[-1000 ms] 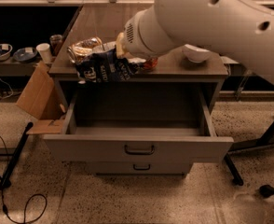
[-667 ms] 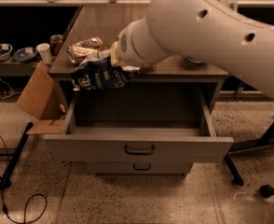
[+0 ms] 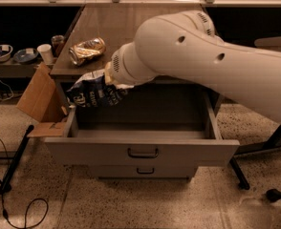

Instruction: Place blue chip bag into top drawer

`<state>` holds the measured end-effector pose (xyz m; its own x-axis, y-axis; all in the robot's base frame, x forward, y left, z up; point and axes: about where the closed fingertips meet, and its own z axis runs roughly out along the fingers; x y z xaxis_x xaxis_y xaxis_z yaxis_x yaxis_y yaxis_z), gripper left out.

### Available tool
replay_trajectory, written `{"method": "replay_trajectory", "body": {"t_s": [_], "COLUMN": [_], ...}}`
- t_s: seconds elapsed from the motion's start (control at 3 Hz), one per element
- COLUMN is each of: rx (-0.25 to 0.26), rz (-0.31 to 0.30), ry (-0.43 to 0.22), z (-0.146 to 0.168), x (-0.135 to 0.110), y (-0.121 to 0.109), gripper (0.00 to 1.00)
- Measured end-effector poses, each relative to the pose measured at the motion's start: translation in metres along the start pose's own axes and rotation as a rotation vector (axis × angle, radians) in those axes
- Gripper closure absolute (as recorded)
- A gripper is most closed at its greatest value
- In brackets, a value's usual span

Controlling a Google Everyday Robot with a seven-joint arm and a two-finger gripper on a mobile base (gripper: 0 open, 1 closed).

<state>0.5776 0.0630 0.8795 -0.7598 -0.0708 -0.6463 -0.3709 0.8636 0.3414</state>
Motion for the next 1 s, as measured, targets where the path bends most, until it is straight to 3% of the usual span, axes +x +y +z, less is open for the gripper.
{"method": "replay_trajectory", "body": {"t_s": [1.0], "rx": [0.054], "rz": [0.151], "ry": [0.095], "z": [0.071], "x": [0.028], "y": [-0.016], "gripper": [1.00]}}
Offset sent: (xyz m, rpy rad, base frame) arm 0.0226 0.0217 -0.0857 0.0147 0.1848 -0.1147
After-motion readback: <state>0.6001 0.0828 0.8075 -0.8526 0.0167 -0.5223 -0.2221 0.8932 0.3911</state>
